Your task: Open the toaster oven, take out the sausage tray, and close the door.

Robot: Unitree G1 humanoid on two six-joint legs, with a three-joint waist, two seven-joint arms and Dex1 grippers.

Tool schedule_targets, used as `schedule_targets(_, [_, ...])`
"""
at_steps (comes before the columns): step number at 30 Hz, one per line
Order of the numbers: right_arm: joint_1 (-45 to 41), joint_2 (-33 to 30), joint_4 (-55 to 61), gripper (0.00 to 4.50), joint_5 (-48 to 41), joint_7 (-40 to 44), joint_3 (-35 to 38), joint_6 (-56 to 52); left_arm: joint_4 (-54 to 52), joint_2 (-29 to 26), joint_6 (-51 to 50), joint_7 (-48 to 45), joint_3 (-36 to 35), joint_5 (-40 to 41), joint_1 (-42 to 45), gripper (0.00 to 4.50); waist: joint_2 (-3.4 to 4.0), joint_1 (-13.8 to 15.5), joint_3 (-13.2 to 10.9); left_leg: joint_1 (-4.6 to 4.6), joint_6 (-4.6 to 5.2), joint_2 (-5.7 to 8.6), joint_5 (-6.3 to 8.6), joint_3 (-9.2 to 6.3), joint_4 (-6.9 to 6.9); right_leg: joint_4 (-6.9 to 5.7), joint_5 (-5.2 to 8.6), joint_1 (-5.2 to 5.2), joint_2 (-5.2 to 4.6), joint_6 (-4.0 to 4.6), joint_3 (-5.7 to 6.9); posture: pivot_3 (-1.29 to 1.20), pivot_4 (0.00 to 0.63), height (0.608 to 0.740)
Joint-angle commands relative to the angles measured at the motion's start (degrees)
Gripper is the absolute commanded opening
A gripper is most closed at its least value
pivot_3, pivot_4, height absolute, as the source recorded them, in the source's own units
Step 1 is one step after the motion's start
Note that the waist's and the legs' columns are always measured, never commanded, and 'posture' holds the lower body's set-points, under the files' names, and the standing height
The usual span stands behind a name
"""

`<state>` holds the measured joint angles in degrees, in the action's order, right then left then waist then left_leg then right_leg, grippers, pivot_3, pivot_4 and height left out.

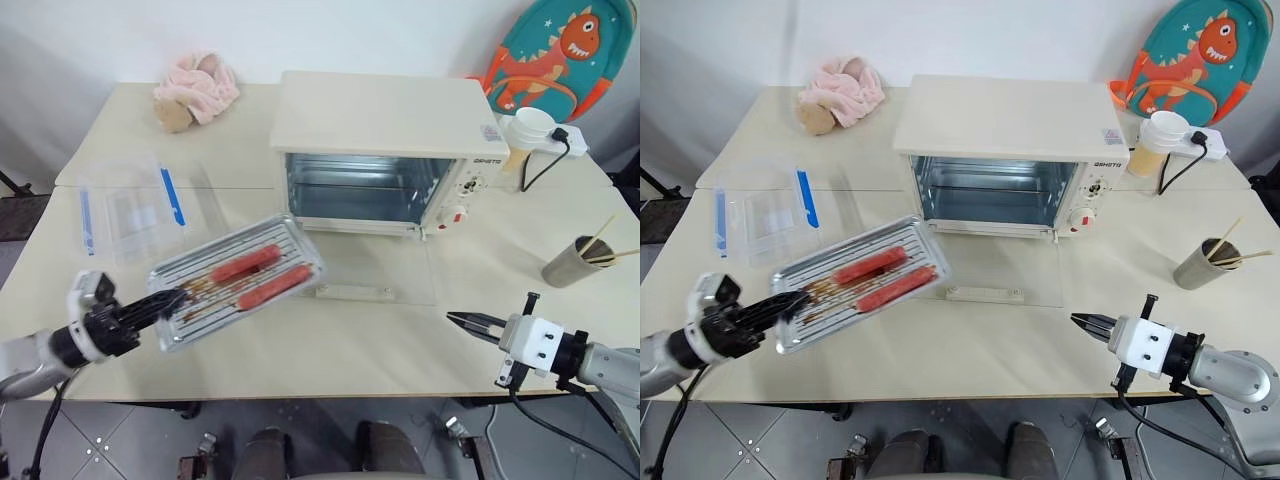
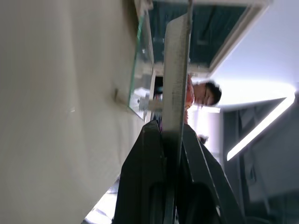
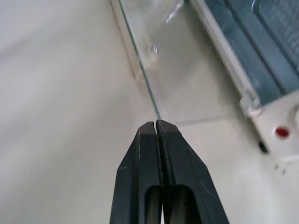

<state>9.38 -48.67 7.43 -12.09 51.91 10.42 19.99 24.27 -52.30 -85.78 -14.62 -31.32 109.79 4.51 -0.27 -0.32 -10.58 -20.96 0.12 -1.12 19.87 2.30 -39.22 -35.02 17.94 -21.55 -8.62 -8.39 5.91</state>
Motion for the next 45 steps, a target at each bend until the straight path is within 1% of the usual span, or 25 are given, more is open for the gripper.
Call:
schedule_targets(1, [-1.4,0.5,-3.5,0.03,-0.1,0.0,1.2,1.5,-4.7,2.1,3.3,-1.0,-8.3,3.2,-3.8,0.0,0.0,0.3,0.0,0.0,0.01,0.0,-0.01,0.02,-0.02,0.02,0.0,0.02,-0.03,0.0,-0.01,0.0,0.15,0.74])
schedule_targets(2, [-1.9,0.7,-4.2,0.03,-0.1,-0.2,1.1,1.3,-5.7,3.0,4.2,-0.6,-9.6,3.2,-5.0,0.0,0.01,0.4,0.0,0.0,0.04,0.02,-0.02,0.02,-0.02,0.03,0.0,0.04,-0.07,0.0,-0.03,0.0,0.15,0.74])
schedule_targets(5, [-6.4,1.6,-9.2,0.03,0.7,-1.9,0.2,-1.2,-10.0,10.6,12.3,4.9,-18.6,3.2,-8.8,0.0,0.03,0.2,0.0,0.0,0.06,0.08,-0.04,0.03,-0.03,0.04,0.0,0.06,-0.14,0.0,-0.08,0.0,0.15,0.74])
schedule_targets(7, [-8.9,2.5,-11.6,0.03,0.5,-2.0,-0.7,-3.1,-12.5,14.7,15.9,7.7,-22.1,3.2,-8.9,0.0,0.03,0.1,0.0,0.01,0.06,0.06,-0.04,0.07,-0.03,0.06,0.0,0.04,-0.15,0.0,-0.09,0.0,0.15,0.74])
schedule_targets(10, [-11.5,3.9,-15.0,0.03,0.2,-0.2,-2.5,-2.7,-16.7,19.8,19.6,12.0,-23.0,3.2,-7.8,0.0,-0.01,0.1,0.0,0.0,0.04,0.14,-0.05,0.08,-0.03,0.01,-0.01,0.02,-0.04,0.01,-0.05,0.0,0.15,0.74])
schedule_targets(12, [-12.7,4.6,-16.5,0.03,0.2,0.4,-2.9,-1.8,-18.3,21.6,20.9,14.1,-23.2,3.2,-7.1,0.0,-0.02,0.3,0.0,0.0,0.03,0.2,-0.06,0.07,-0.04,0.01,-0.01,0.04,-0.05,0.01,-0.04,0.0,0.15,0.74])
schedule_targets(14, [-14.6,6.2,-17.6,0.03,-1.9,2.1,-3.7,-3.1,-19.8,23.5,22.6,16.8,-21.7,3.2,-6.9,0.0,-0.02,0.4,0.0,-0.01,0.04,0.24,-0.06,0.05,-0.07,0.01,-0.01,0.05,-0.06,0.01,-0.03,0.0,0.15,0.74])
schedule_targets(17, [-16.5,7.5,-16.2,0.03,-4.3,4.6,-4.7,-5.8,-21.1,25.3,23.7,19.0,-19.9,3.2,-6.2,0.0,-0.02,0.2,0.0,-0.01,0.04,0.27,-0.06,0.1,-0.08,0.04,-0.02,0.07,-0.07,0.0,-0.06,0.0,0.15,0.74])
schedule_targets(20, [-17.0,7.4,-13.5,0.03,-6.5,7.3,-5.5,-8.4,-21.2,25.7,24.5,20.6,-19.1,3.2,-5.4,0.0,-0.02,0.3,0.0,-0.01,0.04,0.25,-0.06,0.08,-0.08,0.0,-0.02,0.05,-0.02,0.0,-0.04,0.0,0.15,0.74])
schedule_targets(24, [-17.6,8.0,-10.1,0.03,-9.2,8.3,-5.0,-11.7,-21.1,25.8,24.5,21.9,-17.9,3.2,-4.9,0.0,-0.02,0.3,0.0,-0.01,0.04,0.26,-0.06,0.08,-0.08,0.02,-0.02,0.05,-0.02,0.0,-0.04,0.0,0.15,0.74])
schedule_targets(32, [-19.4,7.5,-6.4,0.03,-9.5,4.6,-0.2,-11.1,-19.4,24.4,24.0,22.5,-18.4,3.2,-5.0,0.0,-0.02,0.3,0.0,-0.03,0.03,0.27,-0.06,0.09,-0.08,0.04,-0.02,0.04,-0.01,0.0,-0.04,0.0,0.15,0.74])
schedule_targets(37, [-23.3,8.1,-6.9,0.03,-9.1,2.1,1.4,-11.0,-18.2,23.6,23.1,22.3,-18.5,3.2,-5.0,0.0,-0.02,0.3,0.0,-0.03,0.03,0.27,-0.06,0.1,-0.08,0.04,-0.02,0.04,-0.01,0.0,-0.04,0.0,0.15,0.74])
schedule_targets(39, [-27.1,9.3,-7.2,0.03,-9.3,-0.6,1.8,-11.4,-17.7,23.1,22.5,22.3,-18.4,3.2,-5.0,0.0,-0.02,0.2,0.0,-0.02,0.03,0.27,-0.06,0.1,-0.08,0.04,-0.02,0.03,-0.01,0.0,-0.04,0.0,0.15,0.74])
schedule_targets(41, [-29.3,10.0,-7.1,0.03,-9.7,-2.0,1.8,-12.2,-16.5,24.5,22.8,22.7,-21.2,3.2,-2.1,0.0,-0.02,0.2,0.0,-0.04,0.03,0.27,-0.06,0.12,-0.08,0.04,-0.02,0.0,-0.01,0.0,-0.06,0.0,0.15,0.74])
schedule_targets(45, [-31.7,10.9,-7.8,0.03,-9.8,-2.4,0.9,-12.9,-14.9,19.6,15.9,20.1,-17.8,3.2,-5.0,0.0,-0.09,0.2,0.1,-0.05,0.0,0.24,-0.04,0.04,-0.07,-0.02,-0.02,-0.01,0.03,0.0,0.01,0.0,0.15,0.74])
